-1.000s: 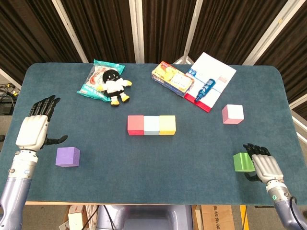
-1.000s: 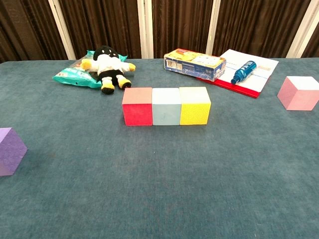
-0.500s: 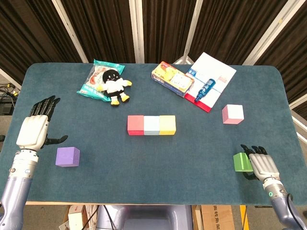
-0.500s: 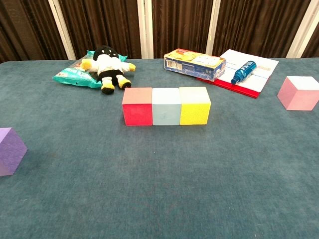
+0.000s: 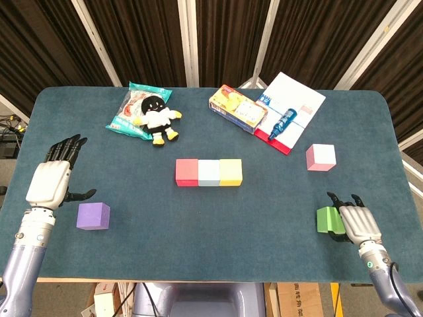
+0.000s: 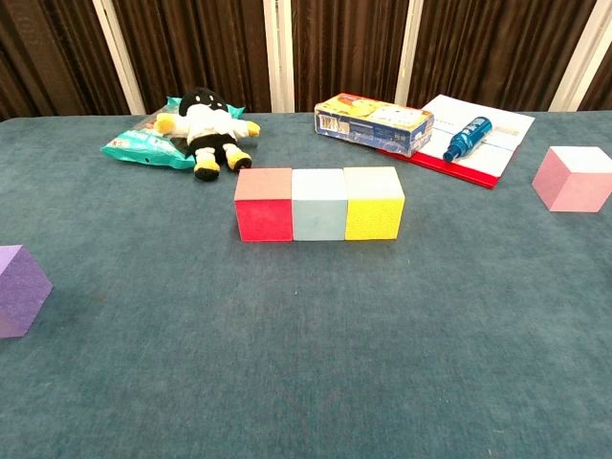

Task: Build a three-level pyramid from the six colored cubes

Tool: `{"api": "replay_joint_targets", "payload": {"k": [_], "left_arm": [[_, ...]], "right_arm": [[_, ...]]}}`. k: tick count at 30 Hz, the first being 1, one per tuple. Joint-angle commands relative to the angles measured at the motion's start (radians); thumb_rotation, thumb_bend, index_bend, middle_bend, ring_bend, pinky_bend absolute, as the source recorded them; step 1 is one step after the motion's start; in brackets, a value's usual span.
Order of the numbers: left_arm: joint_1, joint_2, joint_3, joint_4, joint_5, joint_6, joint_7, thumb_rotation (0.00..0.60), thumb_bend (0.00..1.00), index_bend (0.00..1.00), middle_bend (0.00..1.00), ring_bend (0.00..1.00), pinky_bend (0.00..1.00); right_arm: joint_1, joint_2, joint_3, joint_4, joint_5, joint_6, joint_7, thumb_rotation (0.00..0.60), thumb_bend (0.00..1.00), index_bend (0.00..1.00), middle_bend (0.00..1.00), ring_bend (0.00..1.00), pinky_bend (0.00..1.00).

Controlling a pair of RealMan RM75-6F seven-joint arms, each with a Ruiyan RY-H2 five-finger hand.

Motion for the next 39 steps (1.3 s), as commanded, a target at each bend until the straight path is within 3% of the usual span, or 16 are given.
{"api": "replay_joint_targets", "payload": {"k": [1,10,15,23,31,39], "left_arm": [[0.0,-0.004,0.004,0.0,0.003,-0.005,0.005,0.6,0.09,0.0,0.0,0.0,0.01],[0.004,0.001,-0.001,-0.006,0.003,-0.01,-0.003,0.6,0.09,0.0,0.0,0.0,0.01],[0.007,0.012,-0.007,-0.007,0.0,-0.016,-0.016,0.6,0.09,0.0,0.0,0.0,0.01],[0.01,0.029,-0.019,0.002,-0.021,-0.034,-0.047,0.6,0.09,0.0,0.0,0.0,0.01],[0.012,0.04,-0.024,-0.003,-0.027,-0.049,-0.066,0.6,0.09,0.0,0.0,0.0,0.01],[0.012,0.047,-0.027,-0.001,-0.032,-0.063,-0.086,0.6,0.09,0.0,0.0,0.0,0.01]], "right_arm": [[0.031,0.046,0.041,-0.087,0.007,0.012,-0.024,0.6,0.36,0.0,0.46,0.33,0.01],[0.183,0.096,0.158,-0.281,0.157,0.006,-0.193,0.6,0.36,0.0,0.46,0.33,0.01],[0.332,0.056,0.207,-0.314,0.335,-0.002,-0.348,0.6,0.36,0.0,0.46,0.33,0.01],[0.584,-0.062,0.271,-0.304,0.676,0.06,-0.538,0.6,0.36,0.0,0.46,0.33,0.01],[0.808,-0.225,0.345,-0.238,1.013,0.207,-0.666,0.6,0.36,0.0,0.46,0.33,0.01],[0.926,-0.354,0.418,-0.108,1.162,0.301,-0.691,0.6,0.36,0.0,0.46,0.33,0.01]]}}
